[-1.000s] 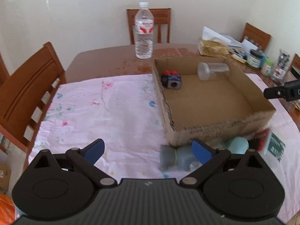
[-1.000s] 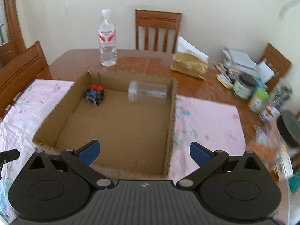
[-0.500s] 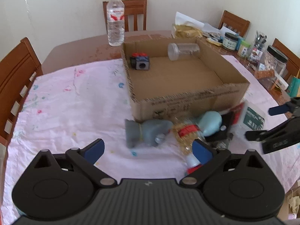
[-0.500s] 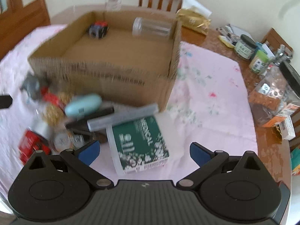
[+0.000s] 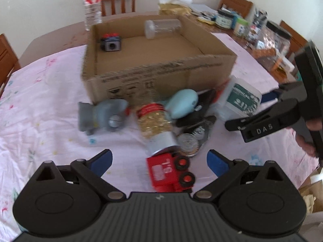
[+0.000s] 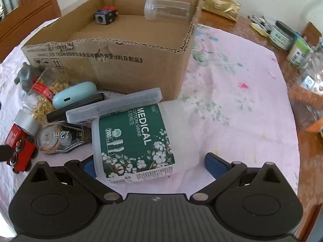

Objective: Organize rigid objects
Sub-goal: 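Move left gripper to the red S.L toy train and grasp it while right gripper approaches the white MEDICAL tub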

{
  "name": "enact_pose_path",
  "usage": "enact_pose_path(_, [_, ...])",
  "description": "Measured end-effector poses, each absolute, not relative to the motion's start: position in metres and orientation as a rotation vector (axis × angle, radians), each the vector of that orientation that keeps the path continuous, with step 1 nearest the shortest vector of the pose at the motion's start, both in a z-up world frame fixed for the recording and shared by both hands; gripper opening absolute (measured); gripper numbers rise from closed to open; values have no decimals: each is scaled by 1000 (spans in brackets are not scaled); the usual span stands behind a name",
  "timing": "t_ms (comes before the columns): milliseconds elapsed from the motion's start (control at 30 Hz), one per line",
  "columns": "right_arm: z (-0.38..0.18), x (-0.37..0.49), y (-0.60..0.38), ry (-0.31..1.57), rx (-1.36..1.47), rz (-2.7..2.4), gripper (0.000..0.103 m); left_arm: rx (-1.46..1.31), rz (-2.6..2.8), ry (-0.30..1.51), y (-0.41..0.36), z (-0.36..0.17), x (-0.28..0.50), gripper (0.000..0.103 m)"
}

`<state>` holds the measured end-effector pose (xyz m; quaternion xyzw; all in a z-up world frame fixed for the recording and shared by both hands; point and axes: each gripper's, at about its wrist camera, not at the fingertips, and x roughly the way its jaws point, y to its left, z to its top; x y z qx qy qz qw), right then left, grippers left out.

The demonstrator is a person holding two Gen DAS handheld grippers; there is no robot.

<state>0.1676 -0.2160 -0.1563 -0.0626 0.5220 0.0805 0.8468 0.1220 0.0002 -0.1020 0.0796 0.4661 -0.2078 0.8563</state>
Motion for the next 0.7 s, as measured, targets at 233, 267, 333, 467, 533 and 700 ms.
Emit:
enact_pose_path(233, [-155,168,-219,1085,-159,218,103,157,-518,1002,-13,-110,125,99])
enact_pose_path(267, [-155,168,-219,1082,-163,225,103,143,-540,1011,-13,-110,124,99])
enact_pose_path(333, [-154,166,-221,1076,-167,235,103,124,-569,1029,-13,-111,124,99])
enact_pose_path(467, [-154,165,-222,1070,-177,254,103,124,-600,1053,-13,-109,115,99])
enact_pose_path(533, [-153,164,-223,1068,-181,262,103,121,-626,1074,-14,-108,108,99])
enact_pose_path(700, [-153,165,-223,1066,-191,281,103,185,-672,1094,-20,-109,95,99])
